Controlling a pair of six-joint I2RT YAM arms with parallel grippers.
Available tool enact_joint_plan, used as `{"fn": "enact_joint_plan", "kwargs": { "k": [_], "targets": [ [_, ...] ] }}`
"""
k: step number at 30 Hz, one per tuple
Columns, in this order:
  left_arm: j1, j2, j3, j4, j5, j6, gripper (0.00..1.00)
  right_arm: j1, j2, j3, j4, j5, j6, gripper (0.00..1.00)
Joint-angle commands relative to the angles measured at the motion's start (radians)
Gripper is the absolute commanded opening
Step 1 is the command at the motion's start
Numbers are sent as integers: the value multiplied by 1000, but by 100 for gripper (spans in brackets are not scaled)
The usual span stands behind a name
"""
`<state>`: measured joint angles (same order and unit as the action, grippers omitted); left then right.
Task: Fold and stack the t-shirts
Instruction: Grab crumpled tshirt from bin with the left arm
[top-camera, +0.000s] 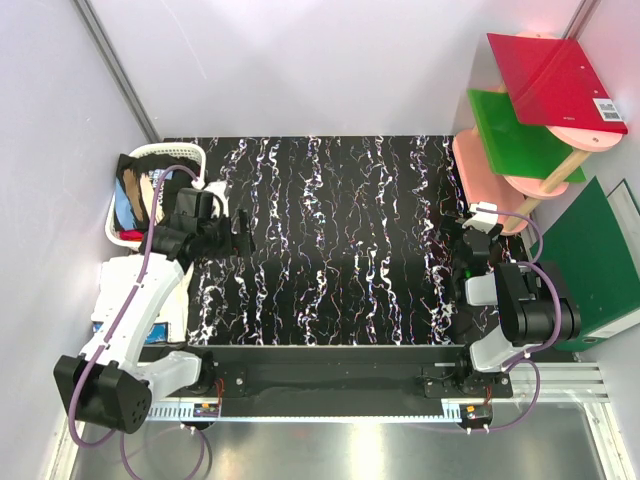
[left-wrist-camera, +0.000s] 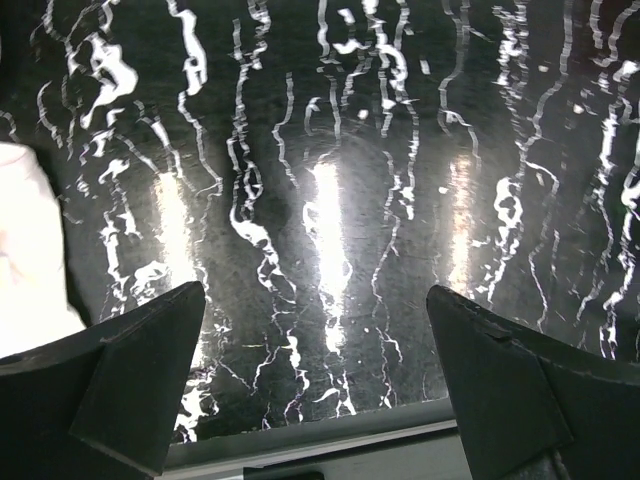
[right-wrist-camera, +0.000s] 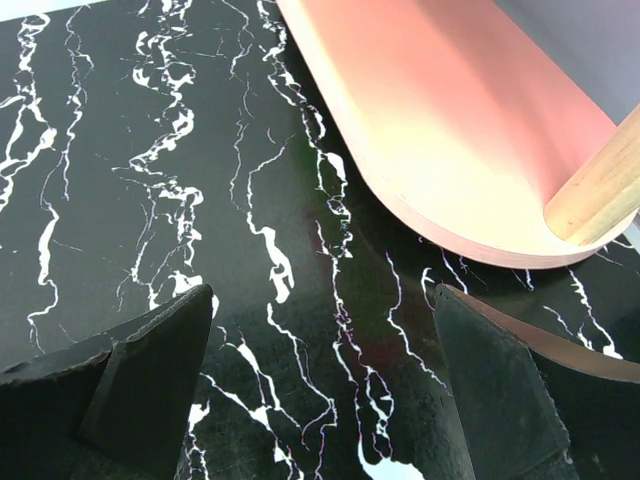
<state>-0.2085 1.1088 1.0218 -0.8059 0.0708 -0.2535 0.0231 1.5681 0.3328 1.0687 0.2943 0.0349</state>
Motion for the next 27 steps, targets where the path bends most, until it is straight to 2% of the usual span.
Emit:
{"fn": "enact_joint_plan", "kwargs": {
  "k": [1,2,3,5,6,7,8,9,10,12,14,16,17,18,20,21,24,27],
  "targets": [
    [-15,-34,1,30,53,48,99,-5,-66,-8,63,-42,-21,100],
    [-15,-30,3,7,60,57,99,-2,-119,11,-8,-61,-24,100],
    [-15,-30,0,-1,54,63,99,-2,-246,97,-252,-107,-30,100],
    [-17,-47,-17,-6,55,39,99,0,-339,223,-508,-170,-64,100],
    [-17,-56,-23,-1,54,45,99,3,-383,370,-706,-169,-6,100],
    [-20,-64,-28,-3,-76,-13,99,3,-393,458,-818,-143,64,100],
    [-20,-70,-31,-6,-138,-18,99,3,-393,557,-942,-98,139,99],
    [-20,-85,-35,0,-167,-6,99,3,-364,768,-1218,-17,278,100],
    [-26,-92,-40,8,-274,-25,99,5,-340,881,-1350,-12,310,100],
    [-26,-87,-29,8,-289,-70,99,9,-269,1124,-1583,-65,322,100],
    [-26,-63,3,7,-153,-52,99,61,-250,1213,-1628,-78,319,100],
    [-26,-12,36,2,-18,14,99,154,-246,1301,-1626,4,231,100],
    [-26,5,46,-6,0,19,99,301,-235,1328,-1626,85,164,100],
    [-26,34,53,-7,3,20,99,366,-199,1373,-1626,276,10,100],
    [-26,57,54,-15,-41,16,99,484,-142,1402,-1612,452,-160,100],
    [-25,74,58,-19,-60,7,99,574,-76,1422,-1609,501,-294,100],
    [-23,98,67,-36,-178,-3,99,662,85,1450,-1607,687,-484,100],
    [-17,85,101,-64,-259,-13,99,657,245,1443,-1598,851,-445,100]
  ]
}}
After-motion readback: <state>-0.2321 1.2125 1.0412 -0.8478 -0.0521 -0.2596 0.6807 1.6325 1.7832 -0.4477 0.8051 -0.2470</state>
